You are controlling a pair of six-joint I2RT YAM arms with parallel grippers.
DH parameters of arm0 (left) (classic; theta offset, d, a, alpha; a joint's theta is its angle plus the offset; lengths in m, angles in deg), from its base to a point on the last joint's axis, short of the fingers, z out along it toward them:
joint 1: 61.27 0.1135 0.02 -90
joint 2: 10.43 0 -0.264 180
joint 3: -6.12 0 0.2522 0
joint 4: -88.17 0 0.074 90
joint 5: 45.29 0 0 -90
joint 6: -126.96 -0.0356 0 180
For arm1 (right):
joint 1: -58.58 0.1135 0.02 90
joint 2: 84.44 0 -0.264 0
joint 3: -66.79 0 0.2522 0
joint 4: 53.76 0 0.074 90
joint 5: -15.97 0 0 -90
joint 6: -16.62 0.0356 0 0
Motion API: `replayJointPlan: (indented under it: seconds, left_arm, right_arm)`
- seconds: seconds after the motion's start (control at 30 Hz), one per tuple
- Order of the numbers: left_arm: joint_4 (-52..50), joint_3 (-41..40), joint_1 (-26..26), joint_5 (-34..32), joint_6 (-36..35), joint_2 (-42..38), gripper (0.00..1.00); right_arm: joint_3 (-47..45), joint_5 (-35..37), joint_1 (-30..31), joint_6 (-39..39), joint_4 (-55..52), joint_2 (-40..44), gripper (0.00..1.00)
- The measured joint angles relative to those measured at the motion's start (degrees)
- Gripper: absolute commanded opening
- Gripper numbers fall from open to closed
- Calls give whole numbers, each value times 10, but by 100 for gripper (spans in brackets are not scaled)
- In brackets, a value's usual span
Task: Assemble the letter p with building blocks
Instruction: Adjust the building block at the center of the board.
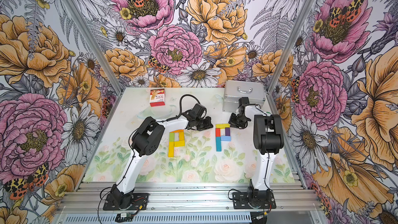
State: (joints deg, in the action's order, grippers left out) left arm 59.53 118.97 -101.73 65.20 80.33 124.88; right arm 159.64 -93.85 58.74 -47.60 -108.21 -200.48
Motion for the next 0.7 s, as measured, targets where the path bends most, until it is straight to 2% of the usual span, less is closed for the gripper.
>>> replayJointPlan:
  seconds: [0.7]
  left_arm:
    - [-5,20,-1,24,0,14,0]
  right_arm:
    - [-6,0,12,0,8,1,0]
